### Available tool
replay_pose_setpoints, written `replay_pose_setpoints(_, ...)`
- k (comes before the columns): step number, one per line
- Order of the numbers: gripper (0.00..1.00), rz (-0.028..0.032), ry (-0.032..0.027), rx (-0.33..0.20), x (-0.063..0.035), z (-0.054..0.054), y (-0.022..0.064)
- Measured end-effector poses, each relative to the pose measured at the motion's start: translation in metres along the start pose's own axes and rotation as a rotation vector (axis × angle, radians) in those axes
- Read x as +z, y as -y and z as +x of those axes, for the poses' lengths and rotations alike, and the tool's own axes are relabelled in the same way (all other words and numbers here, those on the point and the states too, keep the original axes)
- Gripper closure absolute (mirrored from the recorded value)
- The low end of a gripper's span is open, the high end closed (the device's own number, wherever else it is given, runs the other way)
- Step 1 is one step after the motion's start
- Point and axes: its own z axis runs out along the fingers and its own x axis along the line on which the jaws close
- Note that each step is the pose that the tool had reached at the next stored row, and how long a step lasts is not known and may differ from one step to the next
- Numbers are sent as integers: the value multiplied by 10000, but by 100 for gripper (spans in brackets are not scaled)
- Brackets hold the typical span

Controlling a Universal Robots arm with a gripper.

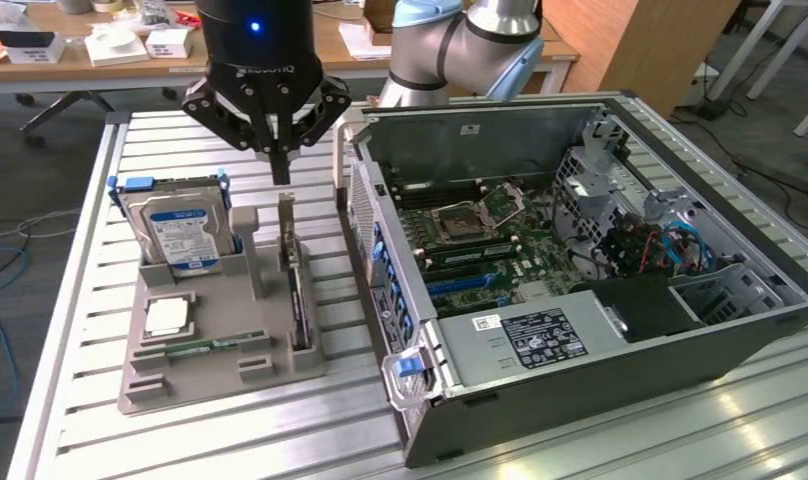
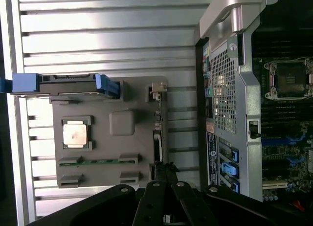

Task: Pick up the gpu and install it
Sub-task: 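Reach for the gpu, then pick up the gpu and move the gpu toward the slot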

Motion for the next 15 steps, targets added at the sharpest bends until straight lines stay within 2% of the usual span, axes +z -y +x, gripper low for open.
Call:
replay_pose_setpoints(5, 90, -1, 1, -1, 6, 53, 4)
replay_pose_setpoints(15, 90, -1, 0, 0, 6, 56, 4)
